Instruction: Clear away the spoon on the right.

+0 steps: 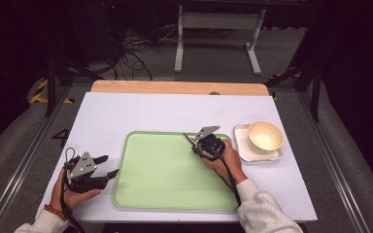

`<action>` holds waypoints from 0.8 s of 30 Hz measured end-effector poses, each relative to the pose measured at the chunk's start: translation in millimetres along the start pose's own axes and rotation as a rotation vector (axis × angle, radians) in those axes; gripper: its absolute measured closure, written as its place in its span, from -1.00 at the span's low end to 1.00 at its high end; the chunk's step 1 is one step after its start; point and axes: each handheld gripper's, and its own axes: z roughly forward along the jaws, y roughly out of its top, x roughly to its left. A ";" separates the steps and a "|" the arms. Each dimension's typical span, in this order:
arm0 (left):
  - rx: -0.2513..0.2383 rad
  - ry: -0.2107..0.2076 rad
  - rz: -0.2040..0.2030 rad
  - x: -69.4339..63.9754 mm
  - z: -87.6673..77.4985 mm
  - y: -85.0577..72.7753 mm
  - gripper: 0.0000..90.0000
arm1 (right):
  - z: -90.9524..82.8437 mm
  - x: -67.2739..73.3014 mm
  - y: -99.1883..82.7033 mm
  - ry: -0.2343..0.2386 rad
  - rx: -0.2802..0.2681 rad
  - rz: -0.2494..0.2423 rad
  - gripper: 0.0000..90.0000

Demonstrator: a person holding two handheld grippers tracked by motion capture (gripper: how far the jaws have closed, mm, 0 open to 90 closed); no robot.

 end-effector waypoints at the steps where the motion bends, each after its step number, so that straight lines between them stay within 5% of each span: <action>1: -0.001 0.002 -0.003 0.0 -0.5 -1.1 -0.16 | -0.7 -0.3 -1.0 0.000 0.000 0.007 1.00; 14: 0.008 -0.007 -0.007 -1.8 -2.0 -3.7 -0.17 | -8.6 -2.6 -11.4 -0.012 -0.001 0.074 1.00; 24: 0.013 -0.011 0.001 -3.3 -1.6 -3.1 -0.17 | -18.0 -4.6 -18.0 -0.069 0.038 0.082 1.00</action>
